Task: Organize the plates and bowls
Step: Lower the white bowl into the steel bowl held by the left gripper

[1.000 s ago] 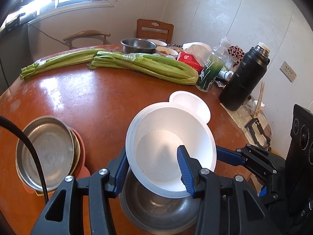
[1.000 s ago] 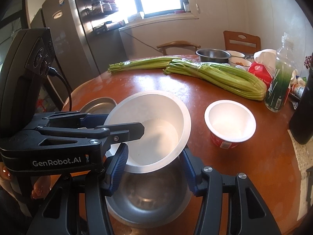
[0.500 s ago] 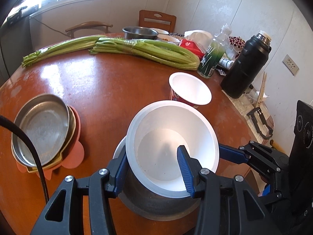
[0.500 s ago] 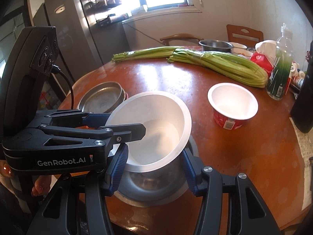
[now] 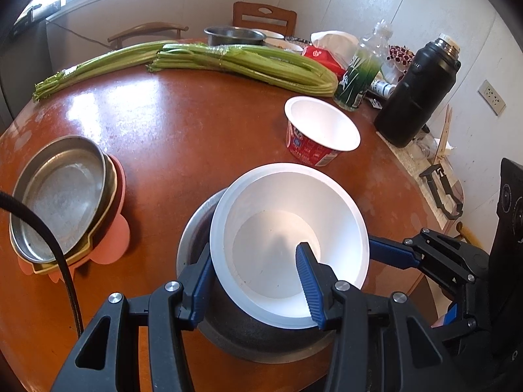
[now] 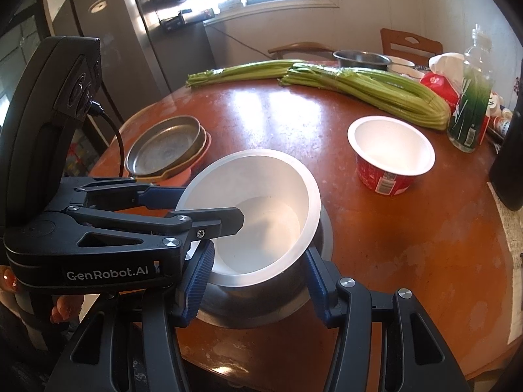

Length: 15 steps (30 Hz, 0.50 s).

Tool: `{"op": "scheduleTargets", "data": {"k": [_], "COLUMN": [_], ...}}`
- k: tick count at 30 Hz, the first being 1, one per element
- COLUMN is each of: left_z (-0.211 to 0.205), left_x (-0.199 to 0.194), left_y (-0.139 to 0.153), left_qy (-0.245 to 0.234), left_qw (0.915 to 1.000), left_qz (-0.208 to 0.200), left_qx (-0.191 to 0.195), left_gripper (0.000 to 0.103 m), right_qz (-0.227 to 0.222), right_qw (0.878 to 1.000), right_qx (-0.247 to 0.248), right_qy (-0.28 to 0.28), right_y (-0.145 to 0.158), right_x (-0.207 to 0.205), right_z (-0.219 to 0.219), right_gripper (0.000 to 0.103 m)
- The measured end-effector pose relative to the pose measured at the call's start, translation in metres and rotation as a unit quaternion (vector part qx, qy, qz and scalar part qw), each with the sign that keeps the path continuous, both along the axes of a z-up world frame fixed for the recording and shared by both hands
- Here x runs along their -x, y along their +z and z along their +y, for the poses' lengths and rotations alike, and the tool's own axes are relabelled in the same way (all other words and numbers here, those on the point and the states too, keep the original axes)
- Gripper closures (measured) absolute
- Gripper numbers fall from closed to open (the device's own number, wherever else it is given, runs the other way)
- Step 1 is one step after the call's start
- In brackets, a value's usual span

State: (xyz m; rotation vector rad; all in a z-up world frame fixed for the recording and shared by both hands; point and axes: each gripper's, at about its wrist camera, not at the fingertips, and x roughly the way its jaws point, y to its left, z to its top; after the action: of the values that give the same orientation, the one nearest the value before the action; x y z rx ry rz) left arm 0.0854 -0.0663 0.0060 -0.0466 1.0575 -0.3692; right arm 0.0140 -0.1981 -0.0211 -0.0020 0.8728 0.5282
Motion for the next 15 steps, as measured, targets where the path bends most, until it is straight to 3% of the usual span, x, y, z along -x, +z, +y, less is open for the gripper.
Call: {"op": "scheduleTargets", "data": {"k": [15], "left_z": [0.0003], "left_x": [-0.0008], "left_y": [-0.0087], "left_qy": [0.001], "left_qw": [0.9999], "left_qz": [0.012], "left_qx": [-0.008], "left_gripper": [0.055], "right_qz": [0.015], "right_qw": [1.000], "right_qx": [0.011], "right_qy": [0.006], "right_y": [-0.0088], "right_x": [-0.0030], "right_z": [0.0040], "right_gripper": [0.046]}}
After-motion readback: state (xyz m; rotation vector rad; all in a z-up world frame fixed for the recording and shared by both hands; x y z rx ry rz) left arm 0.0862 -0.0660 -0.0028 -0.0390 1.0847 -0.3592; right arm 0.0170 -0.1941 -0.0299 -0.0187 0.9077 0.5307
